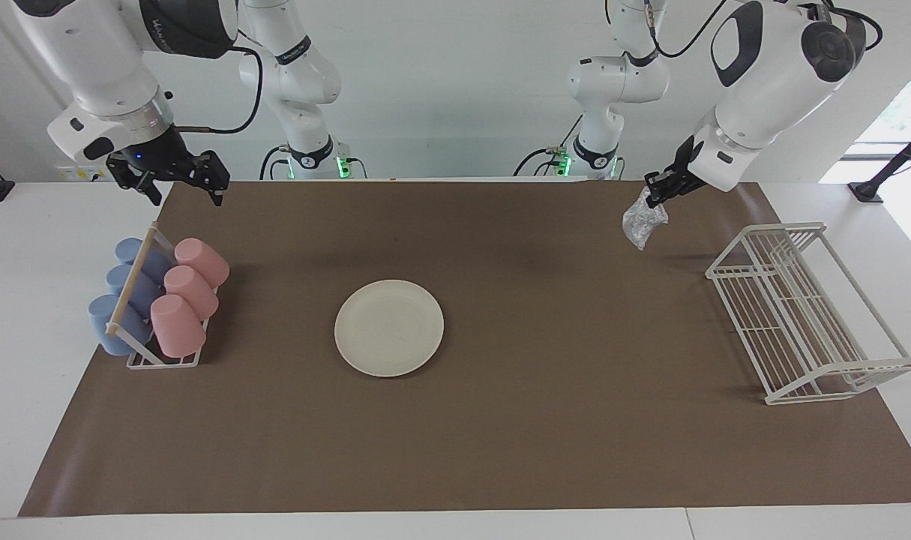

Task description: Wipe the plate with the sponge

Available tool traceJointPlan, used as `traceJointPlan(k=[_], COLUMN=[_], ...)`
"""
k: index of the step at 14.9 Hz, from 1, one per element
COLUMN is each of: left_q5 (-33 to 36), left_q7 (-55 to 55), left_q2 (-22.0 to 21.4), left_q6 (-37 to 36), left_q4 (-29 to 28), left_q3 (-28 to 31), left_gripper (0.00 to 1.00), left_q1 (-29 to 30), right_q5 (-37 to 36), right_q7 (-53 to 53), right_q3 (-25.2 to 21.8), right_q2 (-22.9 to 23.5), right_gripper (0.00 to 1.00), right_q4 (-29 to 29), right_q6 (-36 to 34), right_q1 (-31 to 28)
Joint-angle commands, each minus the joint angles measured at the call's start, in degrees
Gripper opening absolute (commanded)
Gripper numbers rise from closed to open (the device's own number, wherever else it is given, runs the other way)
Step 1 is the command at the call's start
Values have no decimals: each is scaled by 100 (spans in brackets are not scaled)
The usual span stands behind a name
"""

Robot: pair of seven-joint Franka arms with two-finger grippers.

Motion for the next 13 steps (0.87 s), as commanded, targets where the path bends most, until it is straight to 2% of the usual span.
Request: traceJointPlan(k=[1,7,9,11,13], left_q5=[1129,3352,4380,5260,5683], left_q7=[-131,-192,-201,-218,-411], left_q2=[125,107,169,493,809], left_q6=[-206,-180,-84,4,162], left_q4=[224,163,-21,-162,-171], left_q3=[34,25,16,16,25], left_gripper=[0,0,0,0,0], left_q1=[-394,-570,-631,-685,-597], right_q5=[-12,-13,-13,-13,-13], right_q7=[-160,-125,-125,-125,-125], right_q3=[-49,-49,-49,-49,-49], right_q2=[-133,-177,-177,-177,-177], right_gripper=[100,100,100,100,100], right_q4=[-124,-132,-132,-132,-132], right_q6=[-122,-176,-176,-176,-176], right_q1=[44,53,53,53,53])
